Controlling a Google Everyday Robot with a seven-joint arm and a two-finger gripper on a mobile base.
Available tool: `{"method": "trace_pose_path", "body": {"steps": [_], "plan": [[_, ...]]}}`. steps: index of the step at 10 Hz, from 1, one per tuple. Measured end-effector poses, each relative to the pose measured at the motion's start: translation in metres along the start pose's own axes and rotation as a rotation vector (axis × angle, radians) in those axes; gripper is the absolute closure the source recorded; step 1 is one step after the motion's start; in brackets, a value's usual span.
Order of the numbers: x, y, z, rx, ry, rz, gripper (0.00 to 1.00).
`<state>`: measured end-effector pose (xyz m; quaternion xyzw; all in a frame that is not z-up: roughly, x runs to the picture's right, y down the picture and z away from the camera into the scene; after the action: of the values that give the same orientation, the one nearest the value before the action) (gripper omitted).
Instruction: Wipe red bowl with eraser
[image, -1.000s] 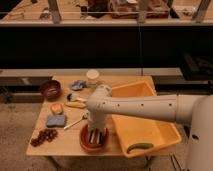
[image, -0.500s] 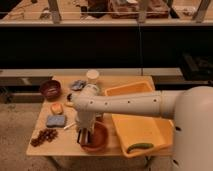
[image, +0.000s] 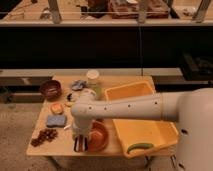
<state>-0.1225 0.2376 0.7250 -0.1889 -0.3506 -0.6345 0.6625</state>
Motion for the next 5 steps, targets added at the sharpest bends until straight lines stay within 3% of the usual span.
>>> {"method": "trace_pose_path", "body": {"steps": [4,5], "plan": [[-0.02,0.044,-0.009,-0.008,-0.019,0.046,1.0],[-0.025,0.068,-0.007,-0.022,-0.028,0.093,1.0]]}}
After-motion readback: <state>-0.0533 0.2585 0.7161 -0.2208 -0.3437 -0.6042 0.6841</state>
